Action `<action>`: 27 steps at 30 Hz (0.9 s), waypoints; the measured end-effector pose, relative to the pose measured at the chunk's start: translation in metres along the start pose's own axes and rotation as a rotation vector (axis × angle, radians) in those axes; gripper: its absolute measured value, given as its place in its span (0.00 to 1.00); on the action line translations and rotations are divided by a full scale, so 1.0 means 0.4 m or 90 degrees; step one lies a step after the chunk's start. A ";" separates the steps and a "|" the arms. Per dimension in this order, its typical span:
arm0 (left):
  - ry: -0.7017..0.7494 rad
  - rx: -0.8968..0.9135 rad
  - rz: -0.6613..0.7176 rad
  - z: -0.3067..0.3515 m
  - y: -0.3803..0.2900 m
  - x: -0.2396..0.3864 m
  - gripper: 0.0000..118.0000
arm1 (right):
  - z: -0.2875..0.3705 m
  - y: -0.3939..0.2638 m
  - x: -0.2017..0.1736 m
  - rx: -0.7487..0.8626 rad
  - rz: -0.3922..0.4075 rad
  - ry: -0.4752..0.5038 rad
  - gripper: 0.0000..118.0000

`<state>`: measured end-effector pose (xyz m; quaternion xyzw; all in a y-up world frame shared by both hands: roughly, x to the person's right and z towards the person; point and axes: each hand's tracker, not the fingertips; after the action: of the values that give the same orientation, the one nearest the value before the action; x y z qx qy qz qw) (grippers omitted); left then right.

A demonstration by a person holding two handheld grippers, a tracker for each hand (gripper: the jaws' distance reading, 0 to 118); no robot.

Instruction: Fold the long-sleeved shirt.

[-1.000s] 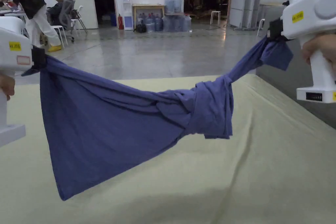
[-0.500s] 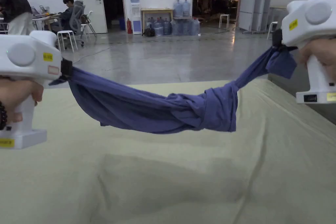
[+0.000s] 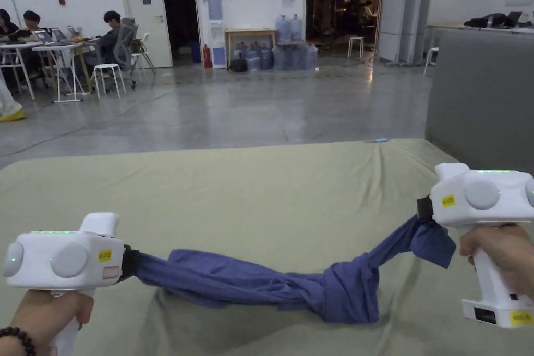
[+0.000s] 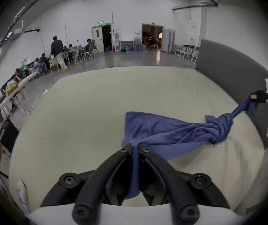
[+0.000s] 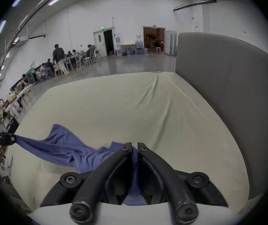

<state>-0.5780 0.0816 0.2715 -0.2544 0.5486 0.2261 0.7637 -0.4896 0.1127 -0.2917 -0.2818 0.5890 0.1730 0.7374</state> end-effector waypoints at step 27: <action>0.011 -0.092 -0.003 0.236 -0.674 -0.092 0.02 | 0.229 -0.759 0.132 -0.169 0.035 0.042 0.20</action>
<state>-0.3523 -0.0680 0.3696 -0.3118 0.5366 0.2610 0.7394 -0.2276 -0.0719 -0.2649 -0.3662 0.5920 0.2603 0.6691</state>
